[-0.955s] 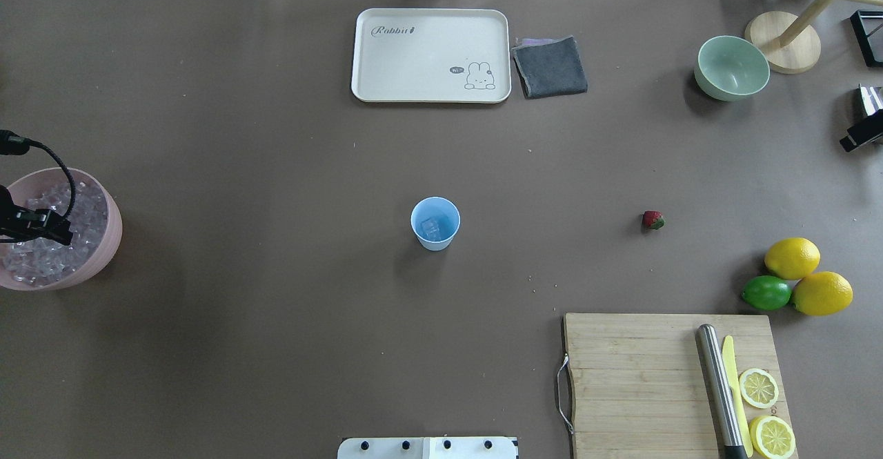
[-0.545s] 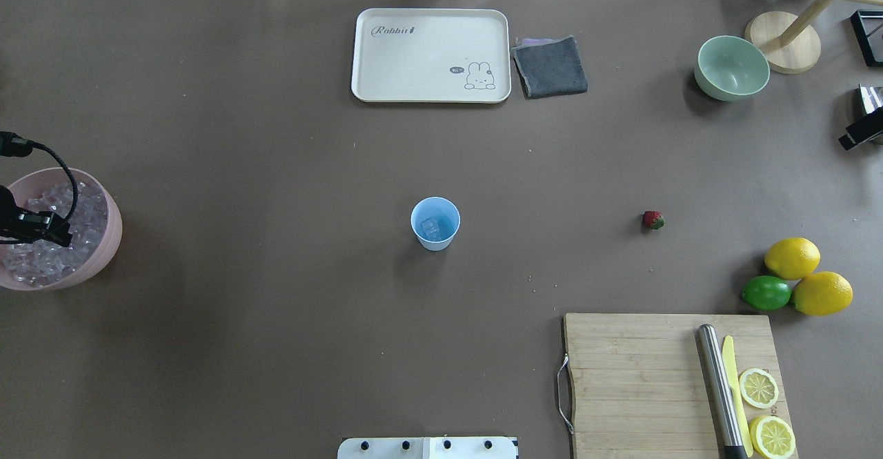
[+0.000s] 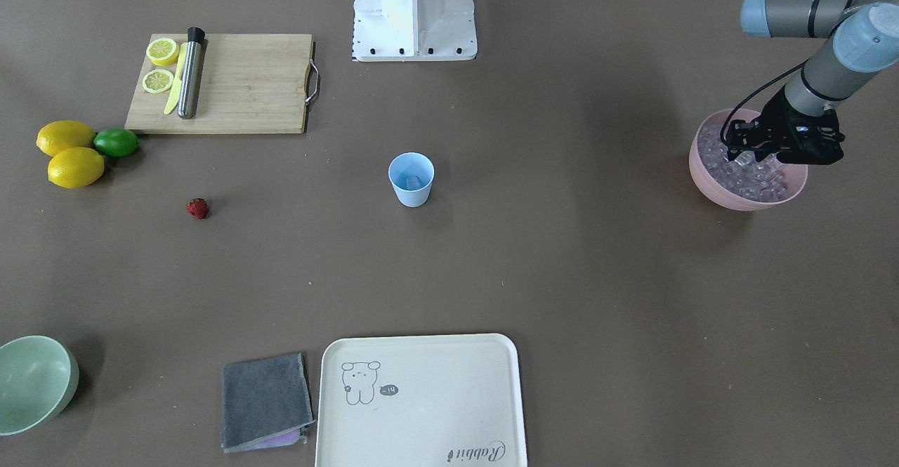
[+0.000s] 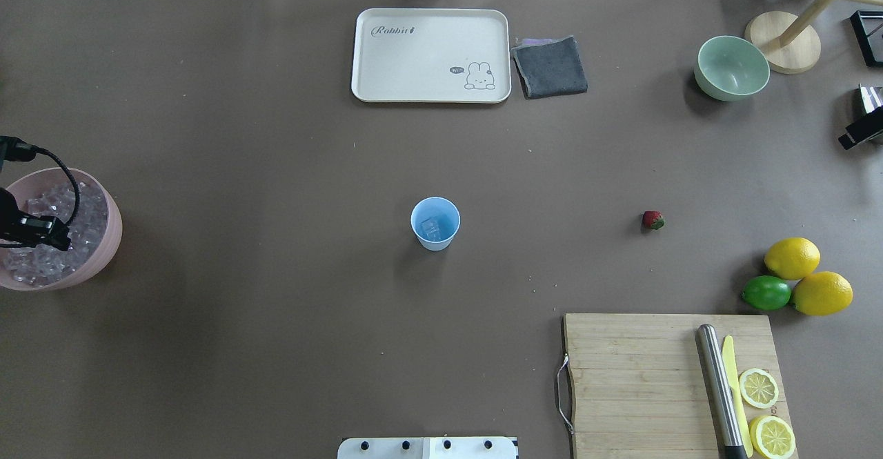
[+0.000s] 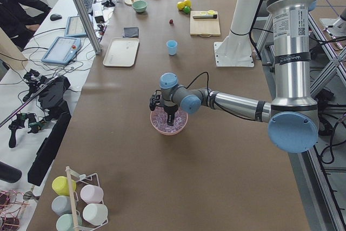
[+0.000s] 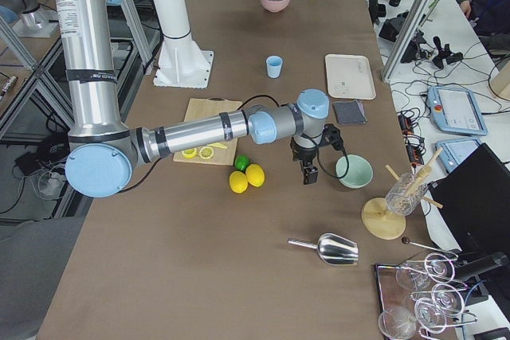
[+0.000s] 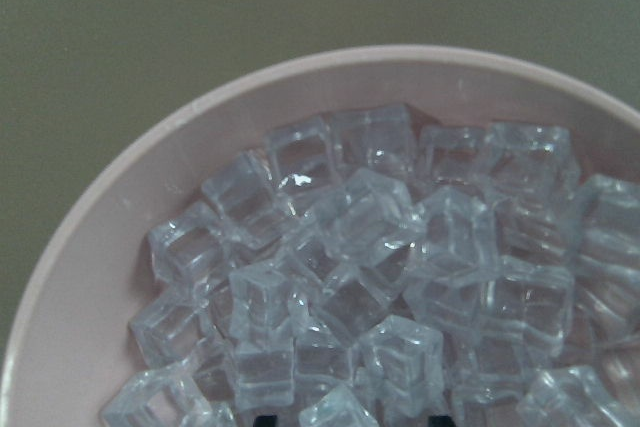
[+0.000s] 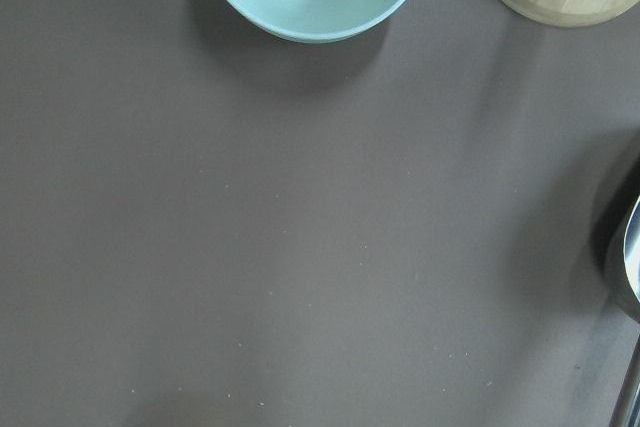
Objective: Put ice and strawberries in cup
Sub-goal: 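Lower the left gripper into the ice cubes and close on a cube, then lift the ice cube and carry it over the light-blue cup with the left gripper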
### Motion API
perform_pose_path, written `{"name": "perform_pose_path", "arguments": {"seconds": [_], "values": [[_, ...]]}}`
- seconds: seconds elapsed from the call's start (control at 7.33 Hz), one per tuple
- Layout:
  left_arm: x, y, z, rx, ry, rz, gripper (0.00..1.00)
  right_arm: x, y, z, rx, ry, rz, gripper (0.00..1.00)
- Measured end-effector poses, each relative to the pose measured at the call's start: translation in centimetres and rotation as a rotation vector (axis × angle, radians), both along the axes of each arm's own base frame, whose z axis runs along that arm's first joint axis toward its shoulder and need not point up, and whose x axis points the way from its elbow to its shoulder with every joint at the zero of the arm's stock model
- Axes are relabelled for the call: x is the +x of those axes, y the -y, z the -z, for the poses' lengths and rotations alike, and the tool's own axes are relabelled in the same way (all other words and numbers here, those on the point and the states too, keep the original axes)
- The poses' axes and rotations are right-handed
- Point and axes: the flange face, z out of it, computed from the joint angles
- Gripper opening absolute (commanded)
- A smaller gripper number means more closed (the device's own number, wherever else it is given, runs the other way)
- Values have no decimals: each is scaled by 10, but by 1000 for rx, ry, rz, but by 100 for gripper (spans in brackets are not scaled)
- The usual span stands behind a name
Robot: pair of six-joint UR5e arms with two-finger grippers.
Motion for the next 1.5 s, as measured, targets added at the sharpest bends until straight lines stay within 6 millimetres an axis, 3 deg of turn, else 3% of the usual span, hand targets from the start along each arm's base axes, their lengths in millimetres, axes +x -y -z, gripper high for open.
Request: {"name": "perform_pose_path", "arguments": {"seconds": [0.14,0.55,0.95,1.23,1.5], "values": [[0,0,0,-1,-1,-3,0,0,0,0,0,0,0,100],[0,0,3,-11,-17,-18,0,0,0,0,0,-3,-1,100],[-32,13,15,28,-4,-35,0,1,-1,-2,-3,-4,-1,100],[-68,30,56,58,16,-21,0,1,-3,-5,-8,-4,0,100],[-96,61,113,89,-1,13,0,1,-5,-7,-14,-4,0,100]]}}
